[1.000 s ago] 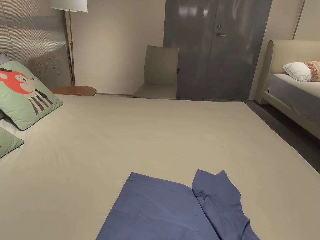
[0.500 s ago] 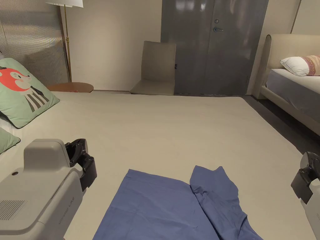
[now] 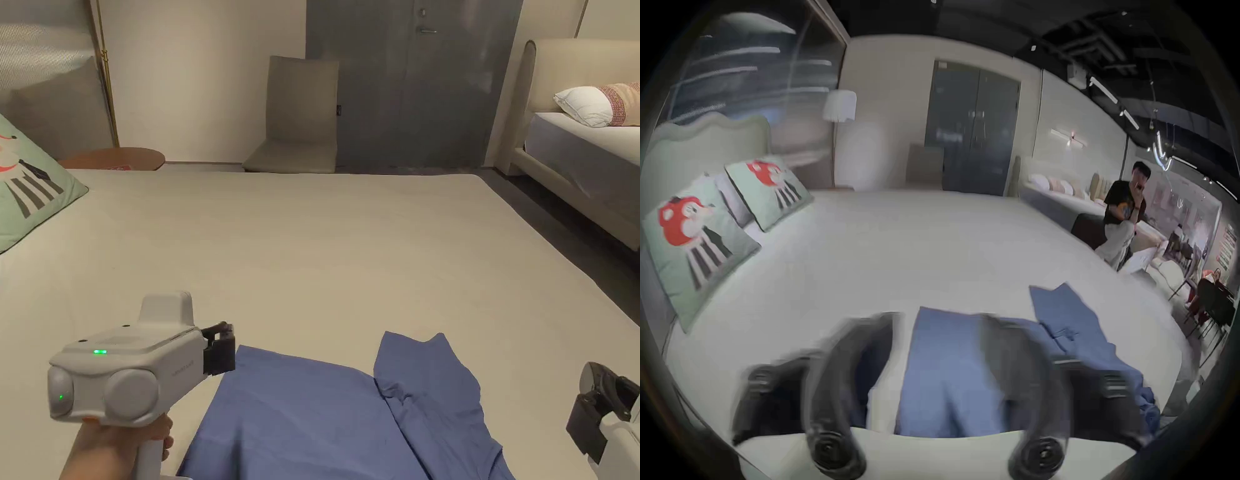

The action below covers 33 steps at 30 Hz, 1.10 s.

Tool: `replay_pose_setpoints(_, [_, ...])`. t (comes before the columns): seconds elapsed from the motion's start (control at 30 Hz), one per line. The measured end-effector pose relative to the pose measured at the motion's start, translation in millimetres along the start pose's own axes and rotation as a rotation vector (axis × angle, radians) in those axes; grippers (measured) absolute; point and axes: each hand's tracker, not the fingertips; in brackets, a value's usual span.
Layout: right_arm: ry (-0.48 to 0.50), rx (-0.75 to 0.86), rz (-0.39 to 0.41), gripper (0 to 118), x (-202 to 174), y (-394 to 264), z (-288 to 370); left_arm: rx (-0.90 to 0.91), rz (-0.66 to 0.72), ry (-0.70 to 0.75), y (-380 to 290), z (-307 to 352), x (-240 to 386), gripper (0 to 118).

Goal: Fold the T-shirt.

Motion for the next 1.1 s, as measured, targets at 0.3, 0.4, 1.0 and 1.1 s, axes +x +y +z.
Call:
replay_pose_setpoints(0.3, [-0.042, -0.117, 0.032, 0, 1.8, -28.4, -59.0, -0.242, -0.046, 0.013, -14.3, -159.3, -6.9, 103])
replay_pose_setpoints(0.4, [-0.048, -0.144, 0.033, 0, 3.2, -36.4, -71.7, -0.301, -0.032, 0.014, -22.3, -189.7, -6.5, 90])
replay_pose_setpoints(1.0, [0.125, -0.645, 0.069, 70, -9.4, -104.4, -156.0, -0.268, -0.041, 0.097, -34.6, -176.7, 6.5, 2])
replay_pose_setpoints(1.1, [0.171, -0.637, 0.046, 13, -9.7, -107.3, -152.7, -0.266, -0.042, 0.100, -33.5, -173.6, 5.6, 2])
